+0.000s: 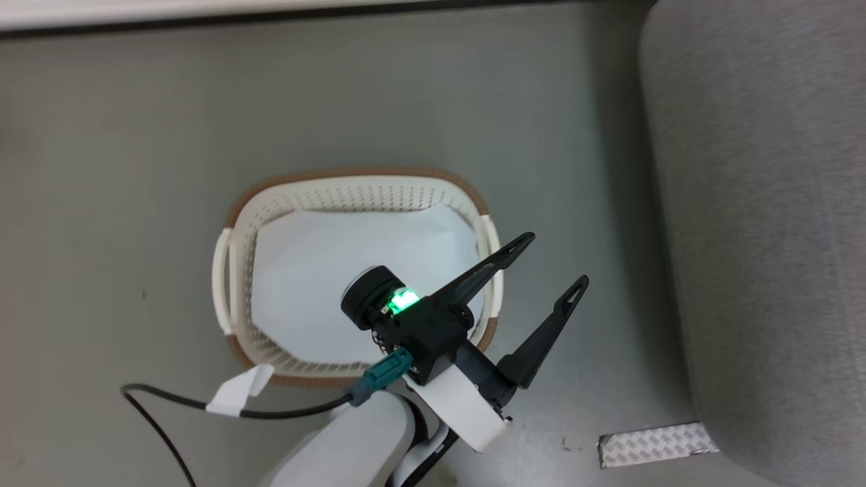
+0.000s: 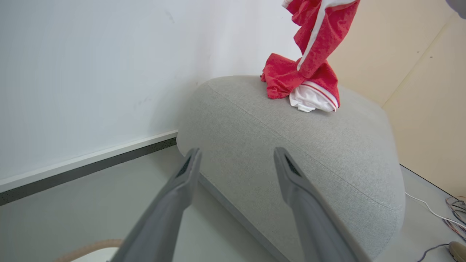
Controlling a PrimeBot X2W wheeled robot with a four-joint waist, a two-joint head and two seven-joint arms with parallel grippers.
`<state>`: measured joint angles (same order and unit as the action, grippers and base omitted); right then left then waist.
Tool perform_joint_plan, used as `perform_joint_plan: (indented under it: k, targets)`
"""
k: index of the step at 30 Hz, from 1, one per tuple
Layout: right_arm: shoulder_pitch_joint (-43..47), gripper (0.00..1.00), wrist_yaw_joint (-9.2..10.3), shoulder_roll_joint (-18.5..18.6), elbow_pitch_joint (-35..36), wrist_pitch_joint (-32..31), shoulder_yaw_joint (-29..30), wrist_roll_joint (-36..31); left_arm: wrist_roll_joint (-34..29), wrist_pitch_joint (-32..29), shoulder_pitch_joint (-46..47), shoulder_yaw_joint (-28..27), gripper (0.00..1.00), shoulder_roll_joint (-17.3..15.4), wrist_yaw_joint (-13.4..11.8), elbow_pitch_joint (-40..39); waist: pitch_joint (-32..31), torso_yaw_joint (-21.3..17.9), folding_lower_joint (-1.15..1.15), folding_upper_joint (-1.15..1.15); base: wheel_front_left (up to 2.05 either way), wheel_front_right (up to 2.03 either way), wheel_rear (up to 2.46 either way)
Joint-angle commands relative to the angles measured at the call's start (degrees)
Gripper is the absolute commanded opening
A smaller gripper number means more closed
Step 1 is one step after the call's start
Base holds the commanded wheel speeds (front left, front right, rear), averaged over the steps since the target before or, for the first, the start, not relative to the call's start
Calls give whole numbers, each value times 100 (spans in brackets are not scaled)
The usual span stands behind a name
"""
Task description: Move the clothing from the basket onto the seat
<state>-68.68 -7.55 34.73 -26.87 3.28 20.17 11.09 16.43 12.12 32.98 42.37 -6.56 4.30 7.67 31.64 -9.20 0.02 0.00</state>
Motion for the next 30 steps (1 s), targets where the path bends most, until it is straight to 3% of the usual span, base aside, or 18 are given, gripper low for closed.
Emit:
perform_joint_plan:
  k: [1,7,16,17,18,19,20,24,30]
  targets:
    - [-125,0,13,76,-197,32,97,-102,-61,6,76,-22,100,-60,-12,-22,522,389,-2,0,0,0,0]
    - [-140,0,14,157,-1230,357,942,-615,-92,-79,38,-42,100,-186,-125,-158,980,490,-2,0,0,0,0]
    - [388,0,14,-354,-2485,837,2617,-1984,-149,-251,-189,-11,100,-453,-244,-364,1148,346,-2,0,0,0,0]
    - [412,11,14,-470,-2553,849,2773,-2153,-136,-275,-208,-26,100,-479,-266,-378,1130,317,-2,0,0,0,0]
    - [425,31,14,-566,-2599,870,2937,-2311,-130,-293,-222,-41,100,-512,-286,-392,1107,284,-2,0,0,0,0]
    - [441,60,14,-626,-2627,887,3059,-2476,-129,-313,-238,-52,100,-538,-301,-409,1080,253,-2,0,0,0,0]
    - [439,100,14,-687,-2640,903,3167,-2620,-119,-337,-257,-54,100,-560,-320,-422,1043,219,-2,0,0,0,0]
    - [483,100,14,-893,-2659,1004,3413,-3063,-61,-361,-307,-85,100,-639,-359,-456,805,82,-2,0,0,0,0]
    - [843,100,14,-1105,-2776,1152,3123,-3362,143,-264,-495,-195,100,-652,-438,-357,206,-124,-2,0,0,0,0]
